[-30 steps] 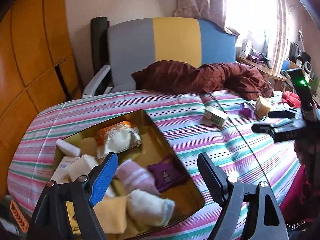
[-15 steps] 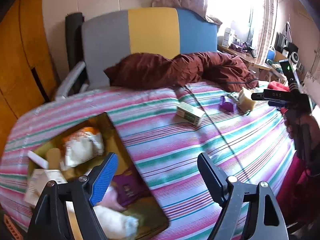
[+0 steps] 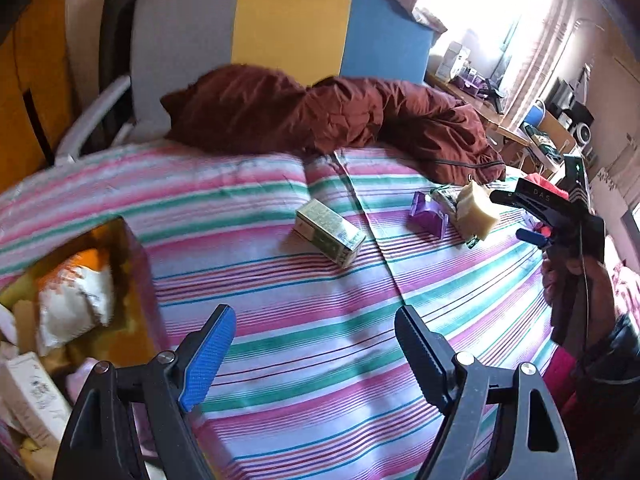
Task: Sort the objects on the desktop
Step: 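Grasp the other yellow sponge with the right tool while the left tool grasps the green-and-white box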
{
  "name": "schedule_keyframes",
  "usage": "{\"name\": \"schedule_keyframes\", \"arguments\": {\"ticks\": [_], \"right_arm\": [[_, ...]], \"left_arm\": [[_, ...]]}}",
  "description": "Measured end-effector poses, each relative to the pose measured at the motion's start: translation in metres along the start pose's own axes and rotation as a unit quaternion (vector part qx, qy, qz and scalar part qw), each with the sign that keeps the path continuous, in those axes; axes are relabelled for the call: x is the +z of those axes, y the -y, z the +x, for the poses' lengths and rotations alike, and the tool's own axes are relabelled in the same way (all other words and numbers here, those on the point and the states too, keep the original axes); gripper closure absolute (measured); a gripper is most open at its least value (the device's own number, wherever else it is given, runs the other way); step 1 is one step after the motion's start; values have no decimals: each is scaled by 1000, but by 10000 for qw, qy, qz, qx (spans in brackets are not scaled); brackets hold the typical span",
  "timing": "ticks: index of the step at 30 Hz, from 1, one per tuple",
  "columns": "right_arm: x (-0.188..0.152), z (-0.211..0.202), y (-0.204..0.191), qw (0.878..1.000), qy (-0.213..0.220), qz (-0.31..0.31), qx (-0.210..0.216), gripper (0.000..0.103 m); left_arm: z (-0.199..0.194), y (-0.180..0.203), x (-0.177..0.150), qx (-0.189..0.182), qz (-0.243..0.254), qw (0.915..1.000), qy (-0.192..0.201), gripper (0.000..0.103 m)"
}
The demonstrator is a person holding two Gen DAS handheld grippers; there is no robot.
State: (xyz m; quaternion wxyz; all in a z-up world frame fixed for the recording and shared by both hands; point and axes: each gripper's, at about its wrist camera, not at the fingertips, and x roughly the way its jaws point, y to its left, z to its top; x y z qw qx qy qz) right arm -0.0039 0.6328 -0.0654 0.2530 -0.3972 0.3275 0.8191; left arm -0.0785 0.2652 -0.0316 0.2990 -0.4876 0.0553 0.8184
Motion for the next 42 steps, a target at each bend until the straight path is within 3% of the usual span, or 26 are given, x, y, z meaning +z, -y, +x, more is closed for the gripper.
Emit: {"name": "schedule_keyframes", "arguments": {"ticks": [7,12,13,18,25,33,37,41,42], "right_arm": [[9,20,2,9998,-24,126,151,4],[8,31,-17,9990,-15,-427,-100,4],[7,34,-18,9987,-60,-498,-134,6],[4,50,-25,9950,-439,-843,-316,41],[4,47,-27,9936,-431,-959,-410,45],[5,34,-38,9907,-253,-1269,-430,45],[6,31,-48,9870,-82,-1503,-560,45],[6,22,-58,9834,117,-1720,-575,45],[5,20,-59,9826,148,-1757,-581,45]], "left_arm": [[35,-9,20,-33,-551,9981,-278,20],[61,-14,36,-148,-959,9942,-464,20],[66,-15,40,-169,-1068,9930,-484,20],[90,-18,55,-260,-1486,9868,-588,20],[123,-18,69,-196,-1835,9794,-820,20],[143,-9,75,-32,-1591,9832,-893,22],[140,-8,70,53,-1168,9893,-871,37],[135,-6,64,274,-706,9937,-832,67],[133,-7,62,280,-644,9942,-810,66]]}}
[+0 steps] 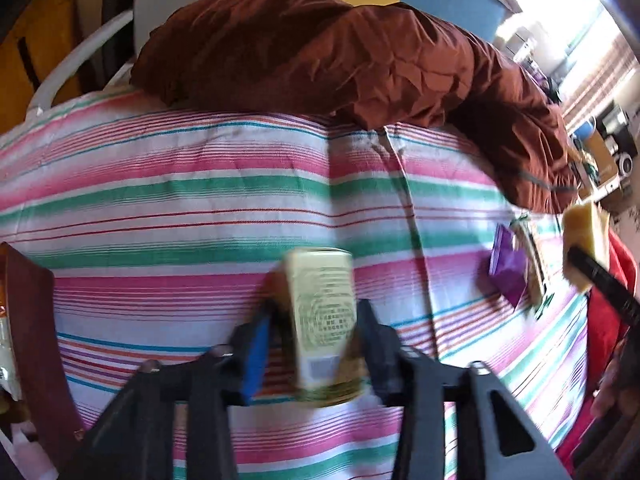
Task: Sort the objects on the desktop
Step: 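Grasp the other yellow sponge with the right tool while the left tool grasps the green-and-white box, then carry the sponge and small box to the gold tray and open both tools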
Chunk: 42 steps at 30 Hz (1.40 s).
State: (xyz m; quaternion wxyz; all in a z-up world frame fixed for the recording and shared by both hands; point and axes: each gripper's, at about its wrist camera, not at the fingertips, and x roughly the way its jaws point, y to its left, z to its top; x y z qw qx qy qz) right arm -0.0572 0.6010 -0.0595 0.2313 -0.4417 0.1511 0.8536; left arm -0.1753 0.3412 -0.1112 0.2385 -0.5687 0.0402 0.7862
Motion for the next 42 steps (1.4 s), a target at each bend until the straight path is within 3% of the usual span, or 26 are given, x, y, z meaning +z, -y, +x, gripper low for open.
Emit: {"name": "schedule_keyframes", "arguments": {"ticks": [10,19,25,29,34,42], "right_arm": [[1,-22,-17,9984,364,-408,115,46],[-7,-39,-46,9886,432,-870,1146,46],[-22,-43,-76,9816,367,-1341,1306,46],[-30,-43,-86,9787,318,-1492,1371,46],[-41,-47,-106,9717,234,-1732,1587,46],[-63,-70,-149,9519,202,-2235,2086,46]], "left_arm": [[-25,4,-25,-91,407,9989,215,71],[-74,6,-41,-290,412,9967,641,72],[-126,-6,-56,-491,285,9926,1078,72],[-161,-30,-72,-513,146,9892,1368,72],[-190,-86,-95,-207,-253,9869,1579,72],[-191,-178,-130,315,-1142,9816,1499,72]]}}
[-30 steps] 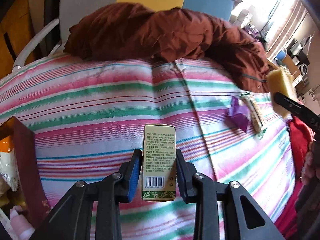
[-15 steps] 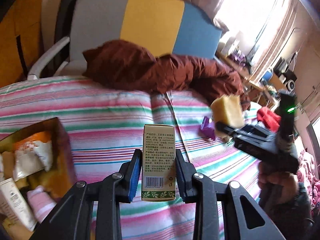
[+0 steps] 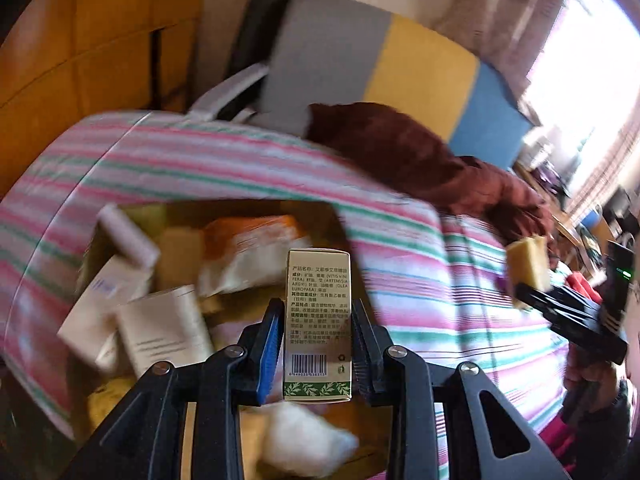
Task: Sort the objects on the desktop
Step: 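Carry the sponge and small box to the gold tray and open both tools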
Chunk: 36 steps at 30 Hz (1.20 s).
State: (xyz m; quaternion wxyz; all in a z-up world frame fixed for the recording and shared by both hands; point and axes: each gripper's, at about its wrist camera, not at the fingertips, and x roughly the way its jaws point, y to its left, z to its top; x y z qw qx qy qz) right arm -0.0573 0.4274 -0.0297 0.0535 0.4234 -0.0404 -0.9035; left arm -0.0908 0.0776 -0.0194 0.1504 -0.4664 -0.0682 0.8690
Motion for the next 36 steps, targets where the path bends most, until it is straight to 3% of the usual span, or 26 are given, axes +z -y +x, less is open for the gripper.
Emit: {"name": "schedule_keyframes", "arguments": {"ticks": [8,15,22,28,36], "right_arm": [[-3,-8,-73,9969,-79,-574,527,46],[2,2,-136,9922,-118,-753,985,46],[16,36,-193,9901,-235,-777,1149,43],[15,58,-206,9911,-364,-657,1100,28],[-11,43,-205,9918,-373,-661,1024,12]], "left_arm": [[16,-24,-13,135,-81,9998,-85,72],[27,-34,-24,-96,-132,9994,-297,71],[17,-48,-33,-264,-275,9991,-200,53],[2,-53,-35,-181,-232,9996,15,53],[-22,-47,-38,256,-17,9986,459,51]]}}
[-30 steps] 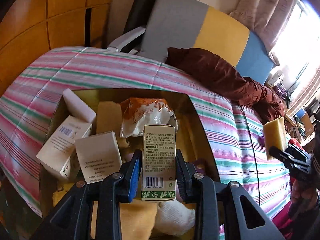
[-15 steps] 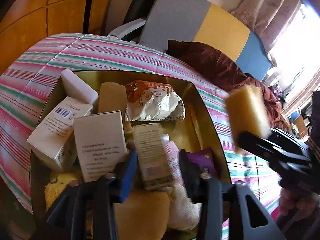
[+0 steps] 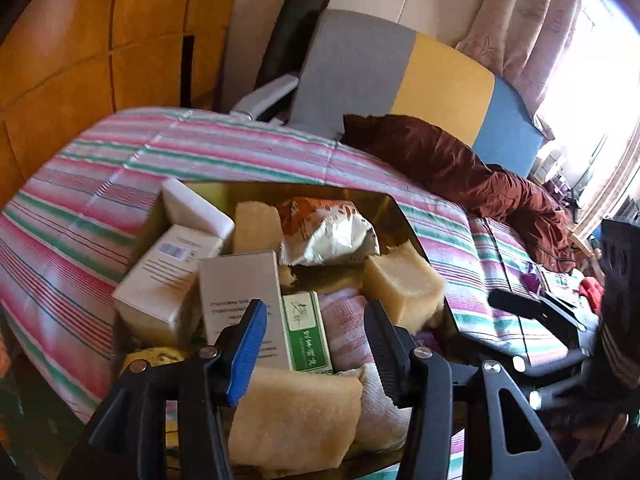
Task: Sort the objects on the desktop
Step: 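Carry the sponge and small box to the gold tray and open both tools, then move both tools back to the last packets on the bed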
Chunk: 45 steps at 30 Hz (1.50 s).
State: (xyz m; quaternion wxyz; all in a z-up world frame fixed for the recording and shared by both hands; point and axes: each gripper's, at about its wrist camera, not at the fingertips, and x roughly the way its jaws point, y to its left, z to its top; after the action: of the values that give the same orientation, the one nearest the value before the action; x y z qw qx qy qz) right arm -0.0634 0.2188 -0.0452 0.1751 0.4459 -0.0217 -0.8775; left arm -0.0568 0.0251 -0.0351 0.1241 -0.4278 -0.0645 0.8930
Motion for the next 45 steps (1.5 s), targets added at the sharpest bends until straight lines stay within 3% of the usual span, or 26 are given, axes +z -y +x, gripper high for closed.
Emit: {"name": "schedule_keyframes", "arguments": {"ticks": [6,13,17,24,34,45], "right_arm": [[-16,-17,-10,9994,216,-66,-246,0],[-31,-42,-28,9894,804,-489,-1102,0],[-37,-42,-34,9843,789,-602,-1463,0],[-46,-47,-19,9903,797,-124,-1133,1],[-52,-74,6,9896,1010,375,-951,1],[-51,-94,37,9861,890,395,-1350,1]], "left_arm": [[-23,4,3,407,110,9983,398,51],[-40,8,1,795,185,9942,699,51],[-49,13,-2,808,296,9926,852,51],[-56,19,-5,839,399,9913,927,51],[-61,31,-8,851,606,9898,970,51],[-55,42,-7,547,733,9924,818,51]]}}
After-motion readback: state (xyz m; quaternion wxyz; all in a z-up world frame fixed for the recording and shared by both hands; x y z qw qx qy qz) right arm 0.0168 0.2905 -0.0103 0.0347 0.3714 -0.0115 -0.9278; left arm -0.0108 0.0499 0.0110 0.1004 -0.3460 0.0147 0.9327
